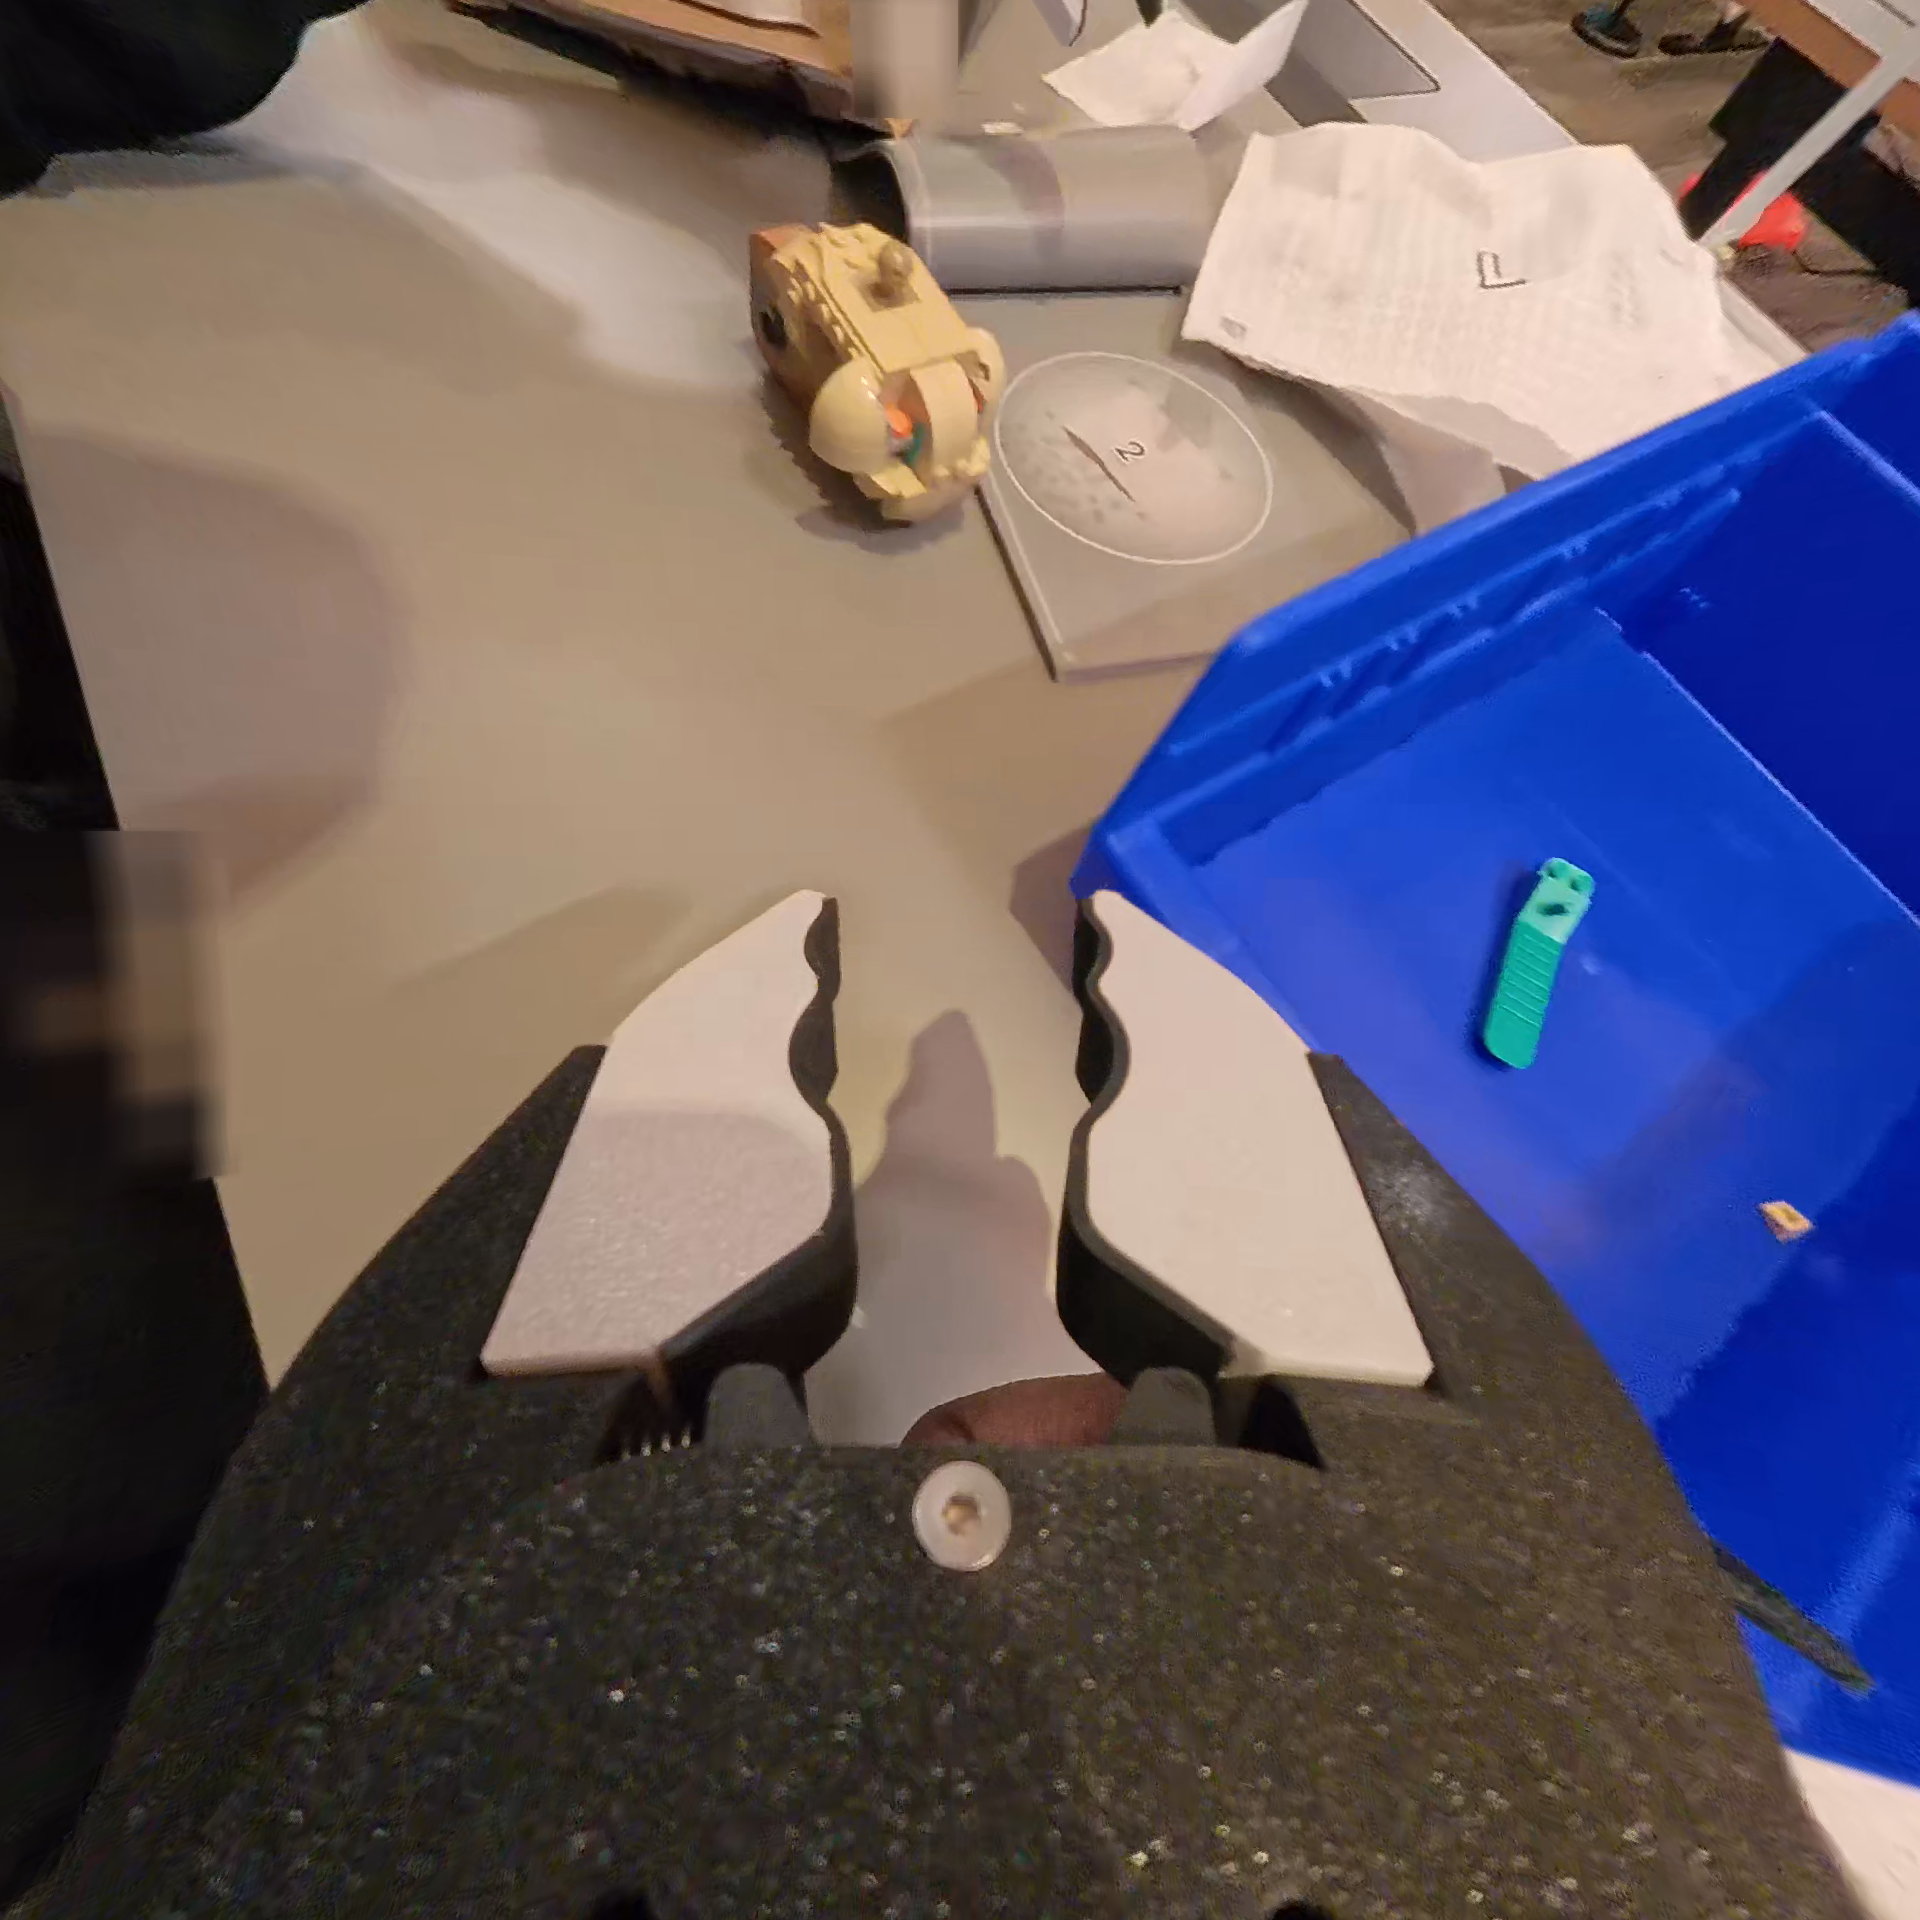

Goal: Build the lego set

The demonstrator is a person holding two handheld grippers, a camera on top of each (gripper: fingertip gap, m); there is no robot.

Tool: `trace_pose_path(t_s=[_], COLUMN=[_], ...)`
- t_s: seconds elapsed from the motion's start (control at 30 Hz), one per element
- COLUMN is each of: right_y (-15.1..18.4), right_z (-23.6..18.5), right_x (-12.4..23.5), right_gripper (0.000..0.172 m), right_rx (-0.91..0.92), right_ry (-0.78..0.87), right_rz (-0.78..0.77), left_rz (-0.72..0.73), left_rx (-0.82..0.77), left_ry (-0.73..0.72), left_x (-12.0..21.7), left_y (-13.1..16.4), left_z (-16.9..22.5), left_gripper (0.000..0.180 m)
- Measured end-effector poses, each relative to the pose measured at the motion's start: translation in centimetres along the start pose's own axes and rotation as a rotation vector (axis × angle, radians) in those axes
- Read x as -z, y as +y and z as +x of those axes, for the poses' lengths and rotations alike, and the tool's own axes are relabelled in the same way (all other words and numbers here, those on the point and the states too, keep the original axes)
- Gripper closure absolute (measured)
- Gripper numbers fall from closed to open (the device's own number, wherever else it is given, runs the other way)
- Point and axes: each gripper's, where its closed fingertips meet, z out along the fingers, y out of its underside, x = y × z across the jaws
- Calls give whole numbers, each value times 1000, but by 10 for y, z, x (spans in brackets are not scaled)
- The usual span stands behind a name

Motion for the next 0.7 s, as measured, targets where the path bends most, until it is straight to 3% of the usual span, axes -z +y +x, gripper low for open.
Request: trace_pose_path(t_s=[0.27, 0.5, 0.7], right_y=[-6, 9, 10], right_z=[-25, -25, -20], right_x=[-29, -51, -54], right_gripper=[128, 128, 127], right_rx=[-41, -134, -174], right_ry=[-6, 16, 36], right_rz=[-2, -14, 12], left_rz=[72, 119, 133], left_rx=[-25, -30, -54], left_ry=[46, 97, 87], left_x=[13, 14, 18], left_y=[23, 42, 41], left_z=[29, 44, 45], left_gripper=[133, 133, 132])
